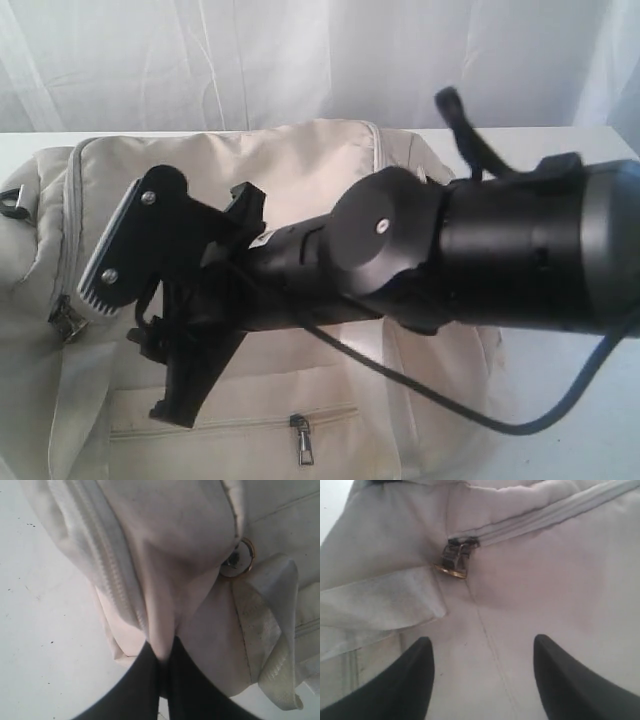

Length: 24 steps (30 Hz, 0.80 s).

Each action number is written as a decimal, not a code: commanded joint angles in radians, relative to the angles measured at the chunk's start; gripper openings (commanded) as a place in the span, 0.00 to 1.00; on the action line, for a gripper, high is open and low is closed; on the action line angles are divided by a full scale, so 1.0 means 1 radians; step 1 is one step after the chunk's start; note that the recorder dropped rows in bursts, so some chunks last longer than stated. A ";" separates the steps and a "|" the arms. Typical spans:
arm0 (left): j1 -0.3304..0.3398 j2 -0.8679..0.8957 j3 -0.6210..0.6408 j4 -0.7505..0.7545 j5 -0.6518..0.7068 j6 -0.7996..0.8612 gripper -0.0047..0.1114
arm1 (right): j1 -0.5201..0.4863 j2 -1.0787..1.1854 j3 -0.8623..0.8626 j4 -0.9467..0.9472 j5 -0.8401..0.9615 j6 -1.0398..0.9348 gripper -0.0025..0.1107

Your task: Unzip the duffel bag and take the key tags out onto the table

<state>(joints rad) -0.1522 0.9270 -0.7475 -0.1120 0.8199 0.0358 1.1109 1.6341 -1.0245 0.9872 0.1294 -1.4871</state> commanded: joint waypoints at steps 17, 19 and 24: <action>0.001 -0.009 0.005 -0.035 -0.025 -0.006 0.04 | 0.124 0.182 -0.136 0.004 -0.207 -0.034 0.49; 0.001 -0.009 0.005 -0.035 -0.027 -0.006 0.04 | 0.124 0.188 -0.136 0.004 -0.207 -0.039 0.47; 0.001 -0.009 0.005 -0.035 -0.031 -0.006 0.04 | 0.124 0.212 -0.136 0.004 -0.205 -0.090 0.42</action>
<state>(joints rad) -0.1522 0.9265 -0.7452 -0.1303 0.7964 0.0358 1.2331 1.8340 -1.1540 0.9879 -0.0720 -1.5375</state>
